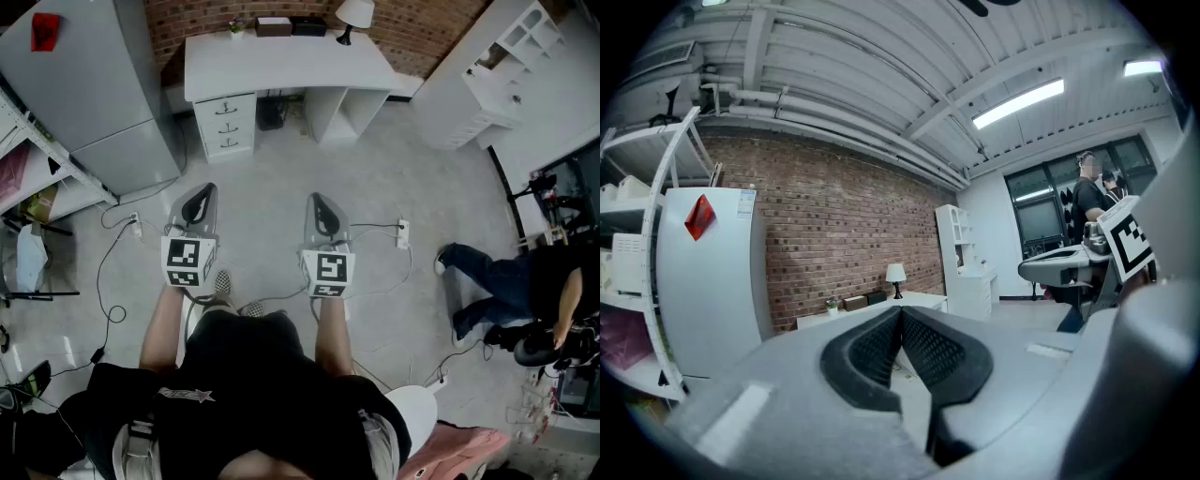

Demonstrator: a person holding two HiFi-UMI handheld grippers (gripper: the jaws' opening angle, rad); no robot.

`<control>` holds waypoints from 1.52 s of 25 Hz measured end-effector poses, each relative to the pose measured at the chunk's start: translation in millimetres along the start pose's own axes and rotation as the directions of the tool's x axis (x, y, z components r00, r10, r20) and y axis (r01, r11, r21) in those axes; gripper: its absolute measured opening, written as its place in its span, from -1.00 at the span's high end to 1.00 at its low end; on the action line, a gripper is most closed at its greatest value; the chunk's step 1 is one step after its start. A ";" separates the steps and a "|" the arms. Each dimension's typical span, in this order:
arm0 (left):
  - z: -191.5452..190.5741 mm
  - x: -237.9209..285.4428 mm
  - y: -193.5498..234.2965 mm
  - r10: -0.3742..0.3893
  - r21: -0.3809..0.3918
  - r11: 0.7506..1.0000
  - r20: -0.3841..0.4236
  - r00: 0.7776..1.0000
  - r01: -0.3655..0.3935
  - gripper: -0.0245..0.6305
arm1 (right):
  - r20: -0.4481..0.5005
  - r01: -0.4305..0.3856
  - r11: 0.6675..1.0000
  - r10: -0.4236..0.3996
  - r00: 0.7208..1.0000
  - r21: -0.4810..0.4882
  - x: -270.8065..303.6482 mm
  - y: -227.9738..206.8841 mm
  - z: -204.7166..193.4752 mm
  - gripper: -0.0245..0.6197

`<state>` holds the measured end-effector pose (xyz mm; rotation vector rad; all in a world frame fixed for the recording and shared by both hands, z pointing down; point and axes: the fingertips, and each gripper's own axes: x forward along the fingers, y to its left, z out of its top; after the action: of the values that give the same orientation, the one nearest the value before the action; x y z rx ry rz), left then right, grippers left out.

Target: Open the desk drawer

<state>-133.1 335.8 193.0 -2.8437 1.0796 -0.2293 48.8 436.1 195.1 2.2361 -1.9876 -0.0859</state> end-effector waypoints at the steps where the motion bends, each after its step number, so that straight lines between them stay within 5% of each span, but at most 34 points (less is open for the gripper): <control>1: 0.5 1.4 -2.2 -0.002 -0.001 1.000 0.000 1.000 0.002 0.89 | 0.004 -0.004 1.000 0.004 1.000 0.003 -0.6 -1.5 0.1 0.91; 10: 3.3 32.0 -28.9 -0.042 -0.008 0.999 -0.008 0.999 0.042 0.89 | -0.021 0.056 0.998 -0.056 0.998 0.004 -6.6 -38.9 -9.0 0.91; 20: -0.4 133.6 -60.1 -0.150 0.000 0.989 -0.028 0.988 0.150 0.89 | -0.050 0.151 0.988 -0.150 0.987 0.025 25.9 -113.0 -34.4 0.91; 38: 9.3 387.3 -0.8 -0.133 -0.056 0.990 -0.061 0.989 0.130 0.89 | -0.073 0.097 0.995 -0.096 0.993 0.018 261.7 -226.2 -40.7 0.91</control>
<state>155.1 79.0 225.6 -2.9765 0.9222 -0.3093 308.5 205.0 216.3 2.3136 -1.8529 0.0050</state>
